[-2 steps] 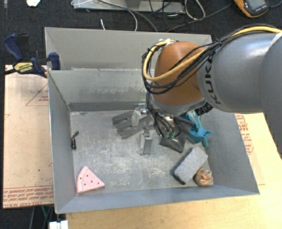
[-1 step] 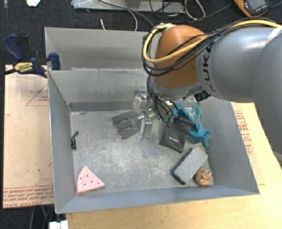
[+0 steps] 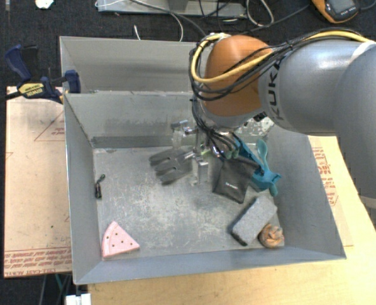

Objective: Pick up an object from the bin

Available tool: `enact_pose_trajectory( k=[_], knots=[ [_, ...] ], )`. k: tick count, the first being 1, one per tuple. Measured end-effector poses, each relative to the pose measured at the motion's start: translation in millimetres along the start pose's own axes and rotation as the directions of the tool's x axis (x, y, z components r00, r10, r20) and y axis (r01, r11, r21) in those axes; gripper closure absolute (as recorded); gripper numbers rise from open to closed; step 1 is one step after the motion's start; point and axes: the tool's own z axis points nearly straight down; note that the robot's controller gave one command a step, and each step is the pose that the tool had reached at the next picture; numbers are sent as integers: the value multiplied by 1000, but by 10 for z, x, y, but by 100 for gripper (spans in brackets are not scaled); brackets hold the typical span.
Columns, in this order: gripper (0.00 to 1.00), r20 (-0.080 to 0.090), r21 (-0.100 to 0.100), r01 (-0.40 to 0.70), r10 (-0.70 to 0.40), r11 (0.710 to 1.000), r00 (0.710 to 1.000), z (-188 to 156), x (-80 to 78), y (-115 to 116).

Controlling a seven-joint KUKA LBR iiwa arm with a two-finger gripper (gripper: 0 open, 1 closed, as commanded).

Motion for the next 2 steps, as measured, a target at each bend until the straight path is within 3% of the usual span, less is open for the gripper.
enact_pose_trajectory(
  k=[1, 2],
  knots=[
    [0, 12, 0, -66, 66, 998, 998, 650, -67, -420],
    [100, 29, 4, 210, -210, 978, 977, 582, -37, -468]
  ],
)
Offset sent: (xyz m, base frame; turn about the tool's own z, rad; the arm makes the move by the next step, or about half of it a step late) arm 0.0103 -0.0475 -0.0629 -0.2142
